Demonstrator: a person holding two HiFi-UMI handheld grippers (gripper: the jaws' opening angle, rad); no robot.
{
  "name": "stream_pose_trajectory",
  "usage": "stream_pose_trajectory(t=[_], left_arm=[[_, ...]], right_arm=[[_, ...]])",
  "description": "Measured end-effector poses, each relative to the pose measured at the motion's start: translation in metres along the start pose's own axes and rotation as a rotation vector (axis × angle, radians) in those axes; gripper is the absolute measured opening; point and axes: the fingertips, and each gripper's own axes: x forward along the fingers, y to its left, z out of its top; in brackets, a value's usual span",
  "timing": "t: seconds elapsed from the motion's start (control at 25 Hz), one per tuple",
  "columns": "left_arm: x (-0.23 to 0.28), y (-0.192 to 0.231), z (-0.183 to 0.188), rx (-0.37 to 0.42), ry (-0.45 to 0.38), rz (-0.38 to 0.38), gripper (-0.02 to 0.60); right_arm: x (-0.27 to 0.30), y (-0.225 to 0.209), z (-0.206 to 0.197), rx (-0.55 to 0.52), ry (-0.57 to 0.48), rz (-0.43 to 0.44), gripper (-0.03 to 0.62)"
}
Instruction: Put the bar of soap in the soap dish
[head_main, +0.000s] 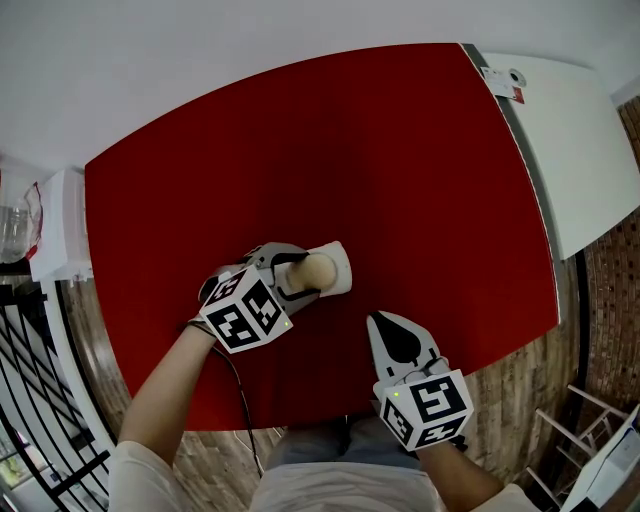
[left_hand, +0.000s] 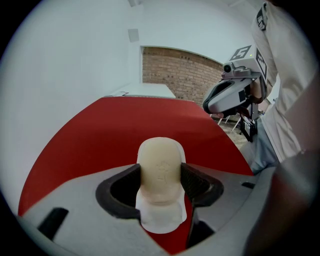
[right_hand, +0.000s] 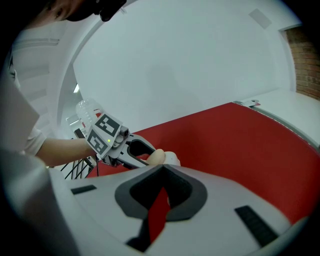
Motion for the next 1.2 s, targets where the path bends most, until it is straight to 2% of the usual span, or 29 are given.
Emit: stream_pose_trajectory(t=[0.64,1.2], left_arm=[[0.01,-0.003,-0.009,-0.027,0.03,-0.056,0.26],[0.007,-0.003,-0.015,0.002,0.066,-0.05,0.261]], right_arm=[[0.003,-0.008,-0.003,0.0,0.014,-0.001,0.005],[0.0,-0.008,-0.002,0.0,0.01,0.008,0.005]])
